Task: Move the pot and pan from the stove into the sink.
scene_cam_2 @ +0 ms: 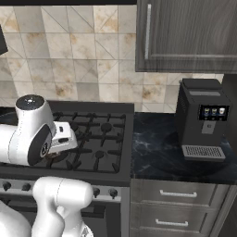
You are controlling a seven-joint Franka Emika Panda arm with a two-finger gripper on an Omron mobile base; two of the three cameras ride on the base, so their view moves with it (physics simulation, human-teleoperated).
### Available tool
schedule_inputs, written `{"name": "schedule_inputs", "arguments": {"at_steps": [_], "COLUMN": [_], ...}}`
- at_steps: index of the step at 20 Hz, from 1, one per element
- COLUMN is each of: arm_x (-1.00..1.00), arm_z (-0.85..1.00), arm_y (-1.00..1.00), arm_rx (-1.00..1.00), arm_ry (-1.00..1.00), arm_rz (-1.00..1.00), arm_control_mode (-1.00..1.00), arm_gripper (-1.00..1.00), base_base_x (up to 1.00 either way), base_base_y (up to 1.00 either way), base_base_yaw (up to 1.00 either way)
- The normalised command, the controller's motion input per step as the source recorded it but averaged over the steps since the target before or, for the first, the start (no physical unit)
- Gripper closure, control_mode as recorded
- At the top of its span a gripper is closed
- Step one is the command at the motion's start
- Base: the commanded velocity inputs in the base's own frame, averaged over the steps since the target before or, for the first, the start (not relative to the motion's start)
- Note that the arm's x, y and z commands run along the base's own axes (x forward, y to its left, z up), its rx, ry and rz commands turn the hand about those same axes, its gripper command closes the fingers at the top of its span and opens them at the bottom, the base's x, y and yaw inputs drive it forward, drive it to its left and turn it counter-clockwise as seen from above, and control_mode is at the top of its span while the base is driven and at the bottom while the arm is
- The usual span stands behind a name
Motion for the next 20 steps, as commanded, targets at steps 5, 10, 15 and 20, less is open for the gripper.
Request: {"name": "schedule_inputs", "arguments": {"at_steps": [5,10,15,20], "arm_x": [-0.56,-0.21,-0.02,0.00], "arm_z": [0.00,0.00,0.00,0.00], "arm_y": [-0.13,-0.04,0.00,0.00], "arm_rx": [0.00,0.01,0.00,0.00], "arm_ry": [-0.20,-0.16,0.00,0.00], "arm_rz": [0.06,0.02,0.00,0.00], "arm_control_mode": [-1.00,-1.00,-1.00,1.00], "arm_gripper": [1.00,1.00,1.00,1.00], "base_base_x": [0.00,0.00,0.00,-0.33], "base_base_y": [0.00,0.00,0.00,0.02], "base_base_yaw": [0.00,0.00,0.00,0.14]}}
